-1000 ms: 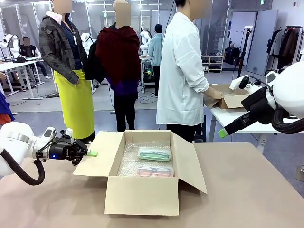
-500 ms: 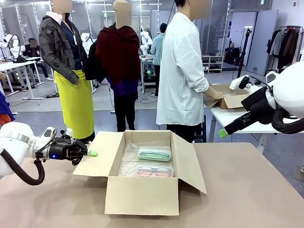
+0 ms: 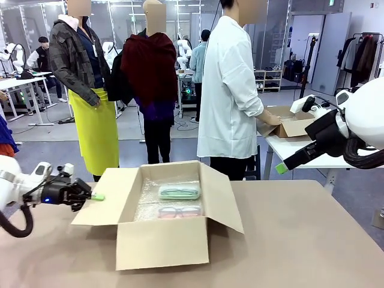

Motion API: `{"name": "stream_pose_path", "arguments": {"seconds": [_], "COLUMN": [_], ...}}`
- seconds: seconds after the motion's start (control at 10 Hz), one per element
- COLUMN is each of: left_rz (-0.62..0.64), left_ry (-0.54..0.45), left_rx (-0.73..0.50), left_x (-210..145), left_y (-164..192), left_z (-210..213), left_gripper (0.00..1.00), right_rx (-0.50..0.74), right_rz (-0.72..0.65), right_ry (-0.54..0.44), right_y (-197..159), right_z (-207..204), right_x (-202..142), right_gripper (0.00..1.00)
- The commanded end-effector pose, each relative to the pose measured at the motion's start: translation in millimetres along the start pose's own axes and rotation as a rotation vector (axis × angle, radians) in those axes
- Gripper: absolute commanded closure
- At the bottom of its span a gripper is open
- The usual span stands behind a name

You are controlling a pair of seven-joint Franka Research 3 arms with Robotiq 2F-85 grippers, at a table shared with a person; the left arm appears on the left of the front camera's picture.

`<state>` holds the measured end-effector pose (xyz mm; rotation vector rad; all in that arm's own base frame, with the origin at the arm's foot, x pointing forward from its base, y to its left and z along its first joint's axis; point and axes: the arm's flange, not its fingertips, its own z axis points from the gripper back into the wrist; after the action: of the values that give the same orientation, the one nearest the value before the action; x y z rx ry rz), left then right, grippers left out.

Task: Pack the glasses set securely to prepare it for shipping.
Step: Position the Package Box on the left side of the table.

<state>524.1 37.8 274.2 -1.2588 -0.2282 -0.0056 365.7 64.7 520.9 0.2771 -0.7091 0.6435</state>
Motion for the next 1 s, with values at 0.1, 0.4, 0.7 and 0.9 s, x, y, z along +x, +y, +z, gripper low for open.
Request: {"name": "stream_pose_path", "arguments": {"seconds": [0.1, 0.4, 0.7, 0.9], "left_rz": [-0.013, -0.044, -0.052, -0.06], "left_ry": [0.014, -0.018, -0.103, -0.145], "left_rx": [0.043, -0.001, 0.039, 0.09], "left_x": [-46, -70, -75, -72], "left_y": [23, 28, 18, 11], "left_z": [65, 142, 196, 232], "left_gripper": [0.97, 0.97, 0.97, 0.97], "right_rx": [-0.009, -0.009, -0.009, -0.009], "right_rz": [-0.012, -0.012, -0.012, -0.012], "right_ry": [-0.007, -0.007, -0.007, -0.007], "right_y": [4, 4, 4, 4], "right_z": [0, 0, 0, 0], "right_x": [-2, -2, -2, -2], "right_gripper": [0.0, 0.0, 0.0, 0.0]}}
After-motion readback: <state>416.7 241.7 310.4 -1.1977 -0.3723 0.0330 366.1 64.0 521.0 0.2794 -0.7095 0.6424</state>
